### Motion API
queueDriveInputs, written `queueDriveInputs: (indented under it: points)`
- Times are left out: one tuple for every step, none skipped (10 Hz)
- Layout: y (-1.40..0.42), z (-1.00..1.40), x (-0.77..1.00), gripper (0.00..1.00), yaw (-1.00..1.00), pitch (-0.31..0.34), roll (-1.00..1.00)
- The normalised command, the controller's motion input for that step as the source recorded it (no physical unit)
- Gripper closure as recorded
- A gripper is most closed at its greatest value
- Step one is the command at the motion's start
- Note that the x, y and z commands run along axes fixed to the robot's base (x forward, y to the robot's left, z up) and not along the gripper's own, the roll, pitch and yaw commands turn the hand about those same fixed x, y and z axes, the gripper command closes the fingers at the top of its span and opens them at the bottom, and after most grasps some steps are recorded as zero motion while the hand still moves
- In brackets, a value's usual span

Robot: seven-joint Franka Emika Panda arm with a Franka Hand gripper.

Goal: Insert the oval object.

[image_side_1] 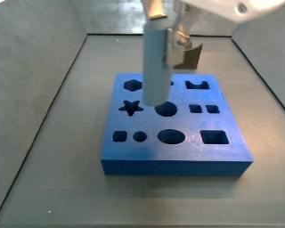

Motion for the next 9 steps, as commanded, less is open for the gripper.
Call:
queueDriveInputs:
  points:
    - [-0.04, -0.11, 0.27, 1.00, -0.85, -0.019, 0.06]
    - [0.00, -0.15, 0.03, 1.00, -1.00, -0.039, 0.06]
    - [0.00, -0.15, 0.02, 1.00, -1.00, -0.036, 0.06]
    - [-0.02, -0.16, 0.00, 1.00, -1.00, 0.000, 0.00]
    - [-0.02, -0.17, 0.00, 1.00, -1.00, 0.000, 0.00]
    - [-0.02, -0.17, 0.00, 1.00, -1.00, 0.000, 0.00]
    - [-0.05, -0.23, 0.00, 1.00, -1.00, 0.000, 0.00]
    - [-0.18, -0.53, 0.04, 1.00, -0.92, -0.023, 0.00]
    - [-0.29, -0.46, 0.37, 1.00, -0.60, 0.000, 0.00]
